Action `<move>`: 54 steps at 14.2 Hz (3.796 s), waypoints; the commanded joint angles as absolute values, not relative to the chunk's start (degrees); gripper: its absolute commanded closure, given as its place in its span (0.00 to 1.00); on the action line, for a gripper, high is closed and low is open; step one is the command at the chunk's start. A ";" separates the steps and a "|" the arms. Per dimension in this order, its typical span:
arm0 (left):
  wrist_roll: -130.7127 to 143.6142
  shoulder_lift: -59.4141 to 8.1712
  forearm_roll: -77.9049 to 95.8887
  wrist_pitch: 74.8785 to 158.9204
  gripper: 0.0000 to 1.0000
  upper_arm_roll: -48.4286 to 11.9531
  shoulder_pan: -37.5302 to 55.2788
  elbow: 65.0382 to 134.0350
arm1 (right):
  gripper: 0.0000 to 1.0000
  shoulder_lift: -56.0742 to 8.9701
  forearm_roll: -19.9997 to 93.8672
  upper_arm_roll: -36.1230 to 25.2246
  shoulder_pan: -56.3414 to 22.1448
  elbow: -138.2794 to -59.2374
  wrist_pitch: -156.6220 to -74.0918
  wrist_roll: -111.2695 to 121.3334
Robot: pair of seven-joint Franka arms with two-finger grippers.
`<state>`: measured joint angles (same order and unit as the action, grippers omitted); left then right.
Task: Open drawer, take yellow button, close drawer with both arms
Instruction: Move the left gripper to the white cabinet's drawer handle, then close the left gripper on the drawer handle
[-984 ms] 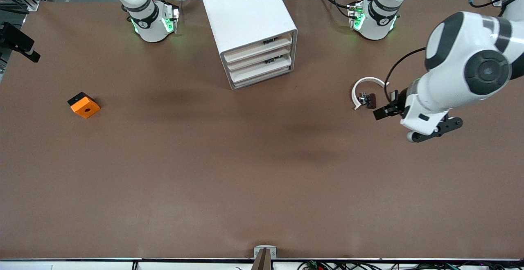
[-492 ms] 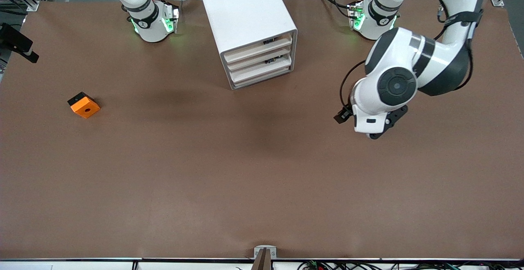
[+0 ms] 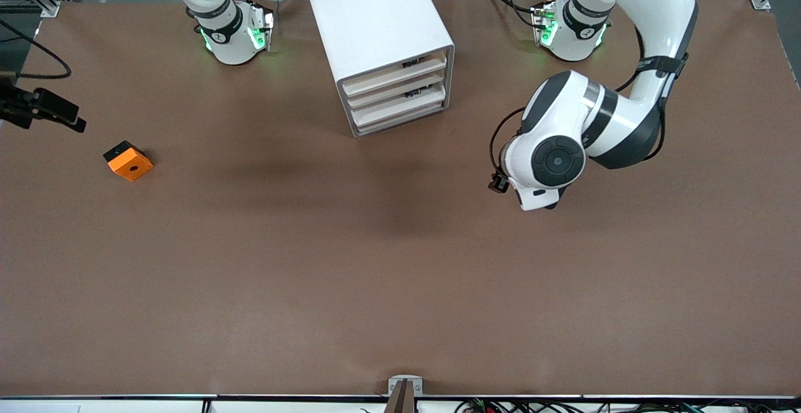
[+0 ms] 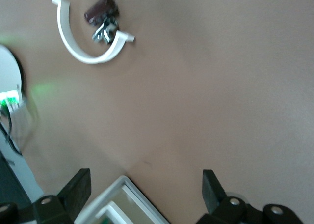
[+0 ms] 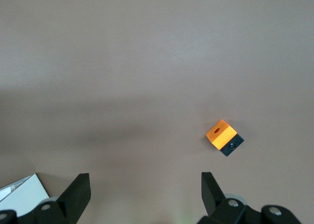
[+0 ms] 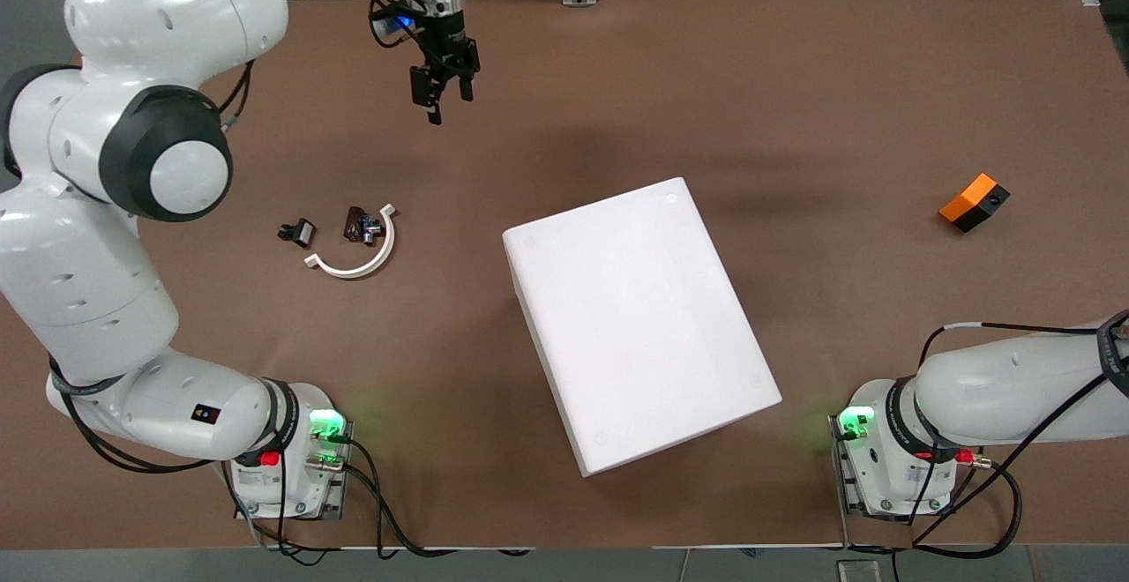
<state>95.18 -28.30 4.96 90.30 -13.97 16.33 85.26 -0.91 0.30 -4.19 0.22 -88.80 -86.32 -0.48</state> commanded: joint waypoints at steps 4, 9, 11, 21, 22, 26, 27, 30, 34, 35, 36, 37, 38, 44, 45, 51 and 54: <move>113.63 -31.90 8.87 89.30 0.00 -13.89 15.83 82.70 | 0.00 -2.64 -0.35 -3.87 0.61 -86.66 -85.43 -0.61; 114.26 -34.27 19.57 89.21 0.00 -13.80 16.00 82.44 | 0.00 -5.45 -0.35 -3.95 1.05 -86.66 -85.43 -0.17; 115.13 -35.50 23.80 89.21 0.00 -13.80 16.43 82.44 | 0.00 -5.62 -0.35 -3.96 1.14 -86.57 -85.43 -0.26; 131.21 -40.34 41.81 89.03 0.00 -13.89 19.59 82.44 | 0.00 -5.63 0.62 -3.87 0.79 -86.40 -85.43 -1.06; 132.00 -40.52 43.40 89.03 0.00 -13.89 20.12 82.44 | 0.00 -5.63 0.35 -3.87 0.70 -86.40 -85.52 -0.53; 133.77 -41.40 47.01 88.86 0.00 -13.97 21.71 82.53 | 0.00 -5.63 0.70 -3.87 0.88 -86.66 -85.52 -1.23; 133.77 -41.92 48.41 88.86 0.00 -13.89 22.14 82.53 | 0.00 -5.63 0.70 -3.87 0.88 -86.66 -85.52 -1.23; 134.03 -43.15 53.69 88.86 0.07 -13.89 22.24 82.62 | 0.00 -5.54 0.70 -3.78 0.26 -86.66 -85.08 -3.15; 135.08 -44.03 54.31 87.98 0.10 -13.97 23.90 82.70 | 0.00 -5.54 0.70 -3.60 0.18 -86.66 -84.90 -4.39; 135.35 -44.12 55.01 87.37 0.13 -13.97 23.99 82.71 | 0.00 -5.54 0.62 -3.60 -0.17 -86.57 -84.90 -5.00; 135.87 -44.03 55.45 86.32 0.14 -13.97 23.99 82.71 | 0.00 -5.54 0.70 -3.52 -0.26 -86.57 -84.90 -5.71; 136.14 -44.12 55.55 85.61 0.15 -13.97 23.99 82.62 | 0.00 -5.54 0.70 -3.52 -0.52 -86.57 -84.90 -6.32; 136.23 -44.12 55.63 85.26 0.19 -13.97 23.99 82.62 | 0.00 -5.54 0.62 -3.52 -0.88 -86.57 -84.90 -6.33; 136.23 -44.21 57.12 83.50 0.21 -13.97 24.08 82.71 | 0.00 -5.45 0.62 -3.52 -1.41 -86.57 -84.81 -6.42; 136.23 -44.21 57.39 83.41 0.21 -13.97 24.34 82.71 | 0.00 -5.45 0.62 -3.52 -1.32 -86.57 -84.81 -6.33; 136.23 -46.05 58.45 82.62 0.30 -13.97 25.66 82.71 | 0.41 -5.45 0.62 -3.52 -1.41 -86.66 -84.55 -6.33; 136.32 -46.41 58.45 82.53 0.31 -13.89 27.33 83.05 | 1.00 -5.45 0.62 -3.52 -1.41 -86.66 -84.46 -6.42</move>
